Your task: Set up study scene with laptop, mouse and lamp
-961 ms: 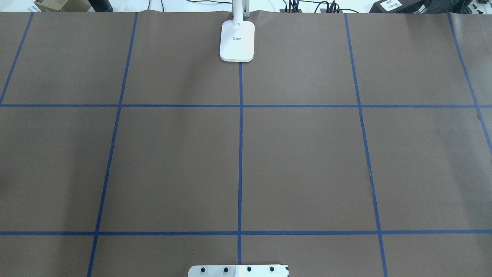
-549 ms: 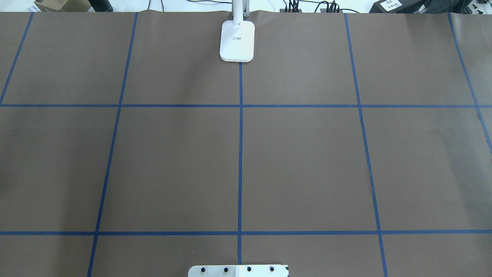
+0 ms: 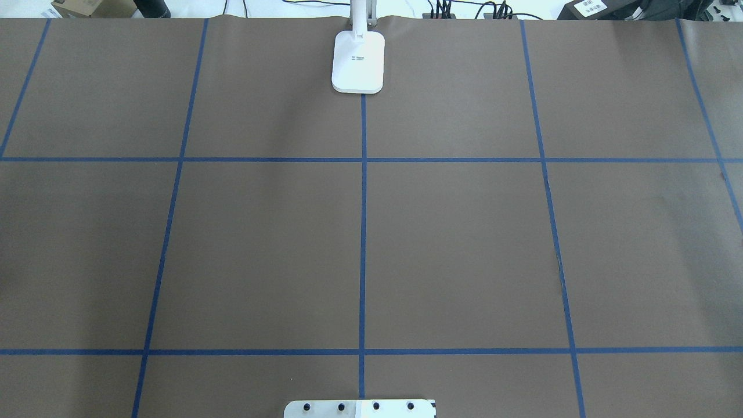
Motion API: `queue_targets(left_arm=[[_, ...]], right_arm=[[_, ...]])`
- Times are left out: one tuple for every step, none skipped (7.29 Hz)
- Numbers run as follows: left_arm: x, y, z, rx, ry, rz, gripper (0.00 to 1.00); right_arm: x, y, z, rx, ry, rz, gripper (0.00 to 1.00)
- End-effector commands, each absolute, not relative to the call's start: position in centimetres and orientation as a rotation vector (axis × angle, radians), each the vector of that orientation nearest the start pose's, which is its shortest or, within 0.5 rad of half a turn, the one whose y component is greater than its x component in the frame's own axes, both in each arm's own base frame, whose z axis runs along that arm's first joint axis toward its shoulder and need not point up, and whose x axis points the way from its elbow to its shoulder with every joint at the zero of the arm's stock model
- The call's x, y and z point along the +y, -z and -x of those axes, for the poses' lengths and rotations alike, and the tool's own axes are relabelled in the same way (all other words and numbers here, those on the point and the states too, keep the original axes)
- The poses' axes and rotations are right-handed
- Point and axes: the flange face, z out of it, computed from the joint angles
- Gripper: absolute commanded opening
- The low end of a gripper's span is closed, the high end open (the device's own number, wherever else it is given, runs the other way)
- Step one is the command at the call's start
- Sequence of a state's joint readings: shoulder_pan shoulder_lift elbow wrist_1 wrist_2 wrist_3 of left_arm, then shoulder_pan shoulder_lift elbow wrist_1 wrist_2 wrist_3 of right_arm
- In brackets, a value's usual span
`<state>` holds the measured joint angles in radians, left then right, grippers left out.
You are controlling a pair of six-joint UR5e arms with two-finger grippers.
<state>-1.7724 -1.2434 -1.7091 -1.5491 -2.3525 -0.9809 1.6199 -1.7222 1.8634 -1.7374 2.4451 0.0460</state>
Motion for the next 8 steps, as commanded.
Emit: queue_targets(left_arm=[[-30.4, -76.5, 12.6, 0.688, 1.197, 0.513, 1.00], [-30.2, -76.8, 12.6, 0.686, 1.198, 0.517, 1.00], [-29.8, -77.0, 12.5, 0.684, 1.198, 0.522, 0.99], [-29.8, -77.1, 12.5, 0.682, 1.199, 0.524, 0.85], [-29.6, -77.5, 12.5, 0.681, 1.198, 0.531, 0.73], [-29.6, -77.6, 12.5, 0.680, 1.199, 0.532, 0.71], [-29.5, -77.7, 12.5, 0.679, 1.201, 0.536, 0.67], [-29.5, -77.7, 12.4, 0.679, 1.208, 0.545, 0.42]], right_arm=[[-41.9, -59.4, -7.7, -0.876, -0.102, 0.026, 1.00], [-41.9, -59.4, -7.7, -0.876, -0.102, 0.026, 1.00], [-41.9, -59.4, -7.7, -0.876, -0.101, 0.025, 1.00], [-41.9, -59.3, -7.7, -0.876, -0.100, 0.023, 1.00], [-41.9, -59.2, -7.7, -0.879, -0.100, 0.023, 1.00], [-41.9, -59.1, -7.6, -0.893, -0.100, 0.023, 1.00], [-41.9, -59.1, -7.6, -0.895, -0.100, 0.023, 1.00], [-41.9, -59.0, -7.6, -0.895, -0.100, 0.022, 1.00]])
